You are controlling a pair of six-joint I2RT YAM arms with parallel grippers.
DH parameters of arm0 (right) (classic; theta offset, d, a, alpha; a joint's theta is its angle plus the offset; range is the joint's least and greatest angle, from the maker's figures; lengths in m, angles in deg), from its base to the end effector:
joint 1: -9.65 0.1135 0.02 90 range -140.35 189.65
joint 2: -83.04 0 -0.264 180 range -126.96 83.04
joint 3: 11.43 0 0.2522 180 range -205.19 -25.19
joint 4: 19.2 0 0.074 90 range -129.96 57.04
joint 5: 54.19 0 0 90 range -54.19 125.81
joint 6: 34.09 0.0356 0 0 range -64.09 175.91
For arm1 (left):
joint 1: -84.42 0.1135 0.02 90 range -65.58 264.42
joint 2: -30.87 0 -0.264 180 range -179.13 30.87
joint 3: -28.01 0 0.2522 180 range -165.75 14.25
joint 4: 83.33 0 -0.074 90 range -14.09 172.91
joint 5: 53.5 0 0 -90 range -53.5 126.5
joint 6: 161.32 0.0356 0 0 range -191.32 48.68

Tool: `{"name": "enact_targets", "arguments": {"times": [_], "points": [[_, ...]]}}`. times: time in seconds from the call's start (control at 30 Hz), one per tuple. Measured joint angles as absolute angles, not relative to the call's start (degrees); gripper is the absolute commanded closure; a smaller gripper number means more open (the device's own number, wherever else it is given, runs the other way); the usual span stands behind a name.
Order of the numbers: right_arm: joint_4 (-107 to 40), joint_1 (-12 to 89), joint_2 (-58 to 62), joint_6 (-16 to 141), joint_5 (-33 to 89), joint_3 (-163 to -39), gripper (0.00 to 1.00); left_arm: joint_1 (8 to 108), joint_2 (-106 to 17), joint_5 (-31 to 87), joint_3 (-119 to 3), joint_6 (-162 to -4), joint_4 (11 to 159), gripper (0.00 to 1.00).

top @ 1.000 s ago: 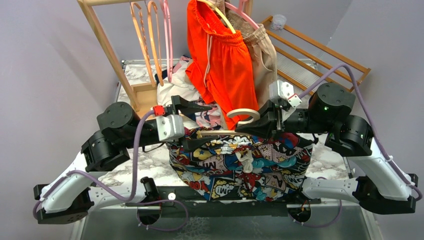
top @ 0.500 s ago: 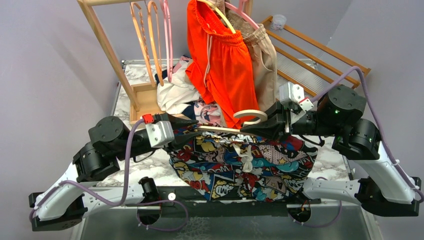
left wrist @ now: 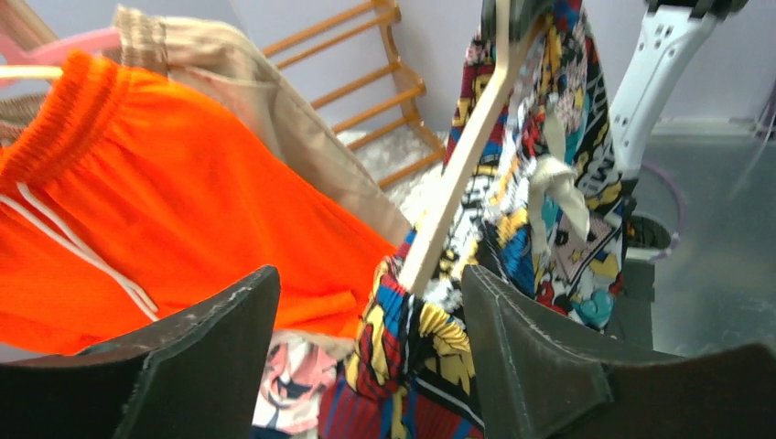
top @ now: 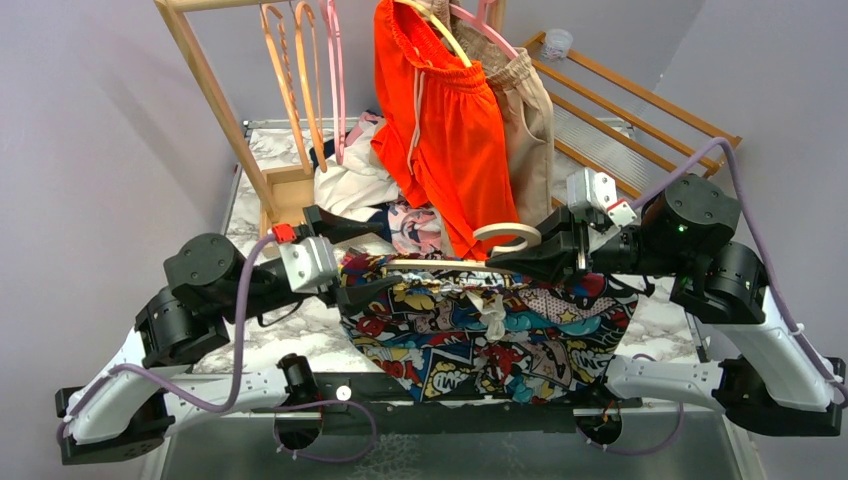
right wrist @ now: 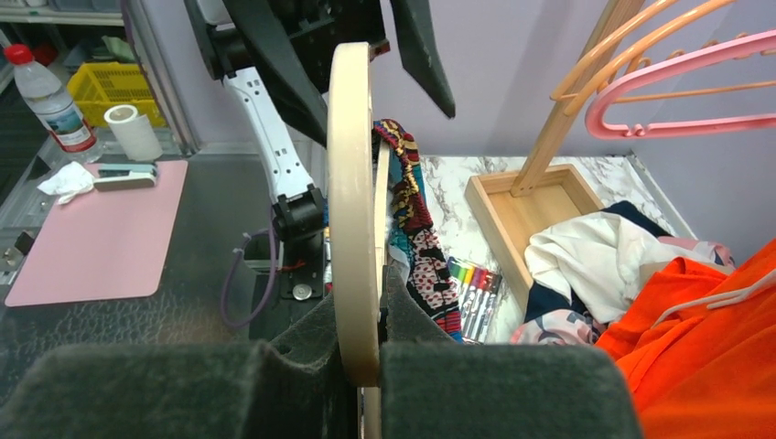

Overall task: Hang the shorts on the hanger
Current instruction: Hang the shorts on the hanger.

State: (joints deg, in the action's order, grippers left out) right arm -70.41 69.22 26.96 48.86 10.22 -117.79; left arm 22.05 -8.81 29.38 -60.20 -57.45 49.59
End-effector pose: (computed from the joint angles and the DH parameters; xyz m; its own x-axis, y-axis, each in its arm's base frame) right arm 0.0576 0.1284 0.5248 0.1141 -0.0243 -0.9932 -0.9899 0.0821 -0.1158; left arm 0.0393 -0.0846 0.4738 0.2359 0.0622 -0.9698 0.9065 0.3456 0.2427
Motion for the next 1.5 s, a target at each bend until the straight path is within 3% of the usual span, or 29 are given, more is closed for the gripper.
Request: {"name": "enact_targets", "arguments": {"times": [0.3,0.67,0.8,0.93,1.13,1.23,1.3,1.4,1.5], "points": [[-70.1,69.2,27.2,49.4,9.4,-117.5,0.99,22.1,-15.2,22.4,-69.8,-58.9,55.8,0.23],[-69.9,69.2,26.1,49.8,8.9,-117.3,0.99,22.1,-28.3,10.9,-70.2,-58.7,53.6,0.31],[-70.5,69.2,25.9,49.8,8.9,-117.1,0.99,22.1,-29.6,10.1,-70.4,-58.0,52.2,0.42],[-70.5,69.2,25.9,49.8,8.9,-117.0,0.99,22.1,-29.8,9.9,-70.7,-57.3,51.4,0.59],[-70.6,69.1,25.5,49.4,9.2,-117.0,0.99,22.0,-30.1,9.8,-70.7,-56.8,50.3,1.00],[-70.6,69.0,25.3,48.8,9.3,-117.0,0.99,21.8,-30.1,9.6,-70.6,-57.0,49.8,1.00],[-70.7,69.0,25.3,48.6,9.3,-117.0,0.89,21.8,-30.0,9.8,-70.6,-56.9,49.8,1.00],[-70.7,69.0,25.2,48.4,9.3,-117.0,0.53,21.8,-29.8,11.0,-70.5,-56.8,49.8,1.00],[-70.3,69.2,25.2,48.6,9.4,-117.0,0.40,21.8,-29.3,13.7,-69.4,-56.3,49.5,1.00]]}}
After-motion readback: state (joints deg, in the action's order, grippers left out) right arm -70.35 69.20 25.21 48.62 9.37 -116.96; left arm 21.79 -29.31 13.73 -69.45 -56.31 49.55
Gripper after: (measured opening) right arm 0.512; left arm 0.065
